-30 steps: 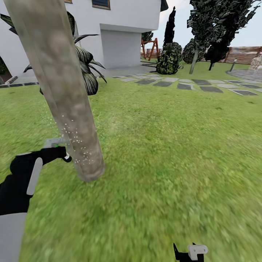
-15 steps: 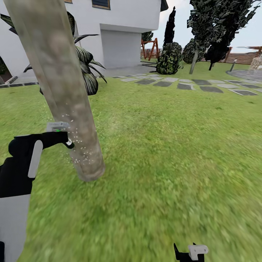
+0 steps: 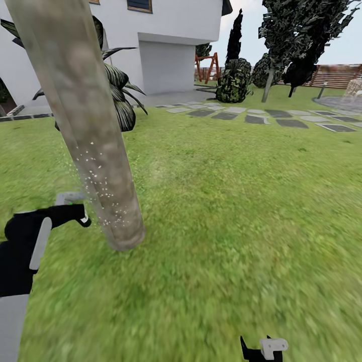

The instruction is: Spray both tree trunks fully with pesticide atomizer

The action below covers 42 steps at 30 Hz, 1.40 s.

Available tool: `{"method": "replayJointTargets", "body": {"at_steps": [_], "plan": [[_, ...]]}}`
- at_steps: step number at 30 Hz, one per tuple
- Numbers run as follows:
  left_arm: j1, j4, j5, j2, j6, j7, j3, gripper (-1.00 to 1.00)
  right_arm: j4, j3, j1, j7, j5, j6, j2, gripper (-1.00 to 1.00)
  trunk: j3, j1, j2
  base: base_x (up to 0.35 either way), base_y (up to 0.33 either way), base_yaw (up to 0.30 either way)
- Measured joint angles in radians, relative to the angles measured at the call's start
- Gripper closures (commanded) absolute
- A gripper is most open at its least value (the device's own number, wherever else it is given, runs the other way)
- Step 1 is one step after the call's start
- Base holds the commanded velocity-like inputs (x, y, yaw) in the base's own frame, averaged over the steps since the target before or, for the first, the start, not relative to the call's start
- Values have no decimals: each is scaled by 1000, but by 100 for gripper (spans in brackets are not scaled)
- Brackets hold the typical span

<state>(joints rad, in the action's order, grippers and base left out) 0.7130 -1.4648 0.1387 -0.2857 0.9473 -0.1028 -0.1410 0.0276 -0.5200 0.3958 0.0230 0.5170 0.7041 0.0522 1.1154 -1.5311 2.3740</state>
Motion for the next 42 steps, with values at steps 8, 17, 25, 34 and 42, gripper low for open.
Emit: {"method": "replayJointTargets", "body": {"at_steps": [8, 17, 25, 34, 42], "plan": [[-73, 341, -8, 67, -358, 13, 48, 100, 0, 0, 0, 0, 0, 0, 0, -100, 0, 0, 0, 0, 0, 0], [-119, 582, -31, 146, -679, 18, 66, 100, 0, 0, 0, 0, 0, 0, 0, -100, 0, 0, 0, 11, -31, 0], [-181, 597, -26, 181, -741, 196, 68, 100, 1, 0, 0, 1, 0, 0, 0, -100, 0, 0, 0, 37, -259, 0], [-225, 593, -31, 193, -817, 213, 70, 100, 2, 0, 0, 1, 0, 0, -3, -100, 0, 0, 0, 149, -268, 128], [-227, 593, -31, 195, -820, 215, 70, 100, 2, 0, 0, 1, 0, 0, -3, -100, 0, 0, 0, 131, -267, 236]]}}
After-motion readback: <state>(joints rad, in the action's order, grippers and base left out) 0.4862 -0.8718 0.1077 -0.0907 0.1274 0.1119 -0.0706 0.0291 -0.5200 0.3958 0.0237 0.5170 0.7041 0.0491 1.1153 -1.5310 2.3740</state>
